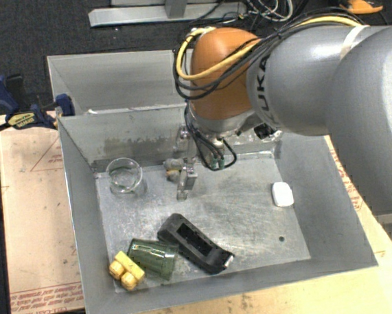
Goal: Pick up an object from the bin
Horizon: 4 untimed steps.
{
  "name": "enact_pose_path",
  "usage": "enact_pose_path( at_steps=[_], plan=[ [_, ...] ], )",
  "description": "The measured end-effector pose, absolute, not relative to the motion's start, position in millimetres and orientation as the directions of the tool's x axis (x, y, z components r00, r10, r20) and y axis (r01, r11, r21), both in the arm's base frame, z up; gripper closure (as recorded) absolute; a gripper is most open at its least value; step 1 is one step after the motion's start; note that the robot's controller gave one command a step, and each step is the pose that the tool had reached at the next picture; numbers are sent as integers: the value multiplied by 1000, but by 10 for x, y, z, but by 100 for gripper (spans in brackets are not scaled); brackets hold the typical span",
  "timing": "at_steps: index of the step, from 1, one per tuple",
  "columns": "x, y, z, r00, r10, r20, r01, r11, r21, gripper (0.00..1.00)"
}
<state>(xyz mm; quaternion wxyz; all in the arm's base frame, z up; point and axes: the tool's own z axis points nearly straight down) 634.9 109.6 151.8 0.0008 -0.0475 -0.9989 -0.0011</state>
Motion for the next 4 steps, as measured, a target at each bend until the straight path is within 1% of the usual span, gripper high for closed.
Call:
enact_pose_path(
  at_steps=[1, 2, 3, 4],
  plan=[
    [6452, 1747, 1421, -978, 206, -3, 206, 978, 3, 0],
    [6529, 2024, 727, -978, 209, 1, 209, 978, 5, 0],
    [6536, 2007, 864, -978, 210, -8, 210, 978, 8, 100],
    [6536, 2007, 864, -978, 210, -8, 210, 978, 8, 100]
  ],
)
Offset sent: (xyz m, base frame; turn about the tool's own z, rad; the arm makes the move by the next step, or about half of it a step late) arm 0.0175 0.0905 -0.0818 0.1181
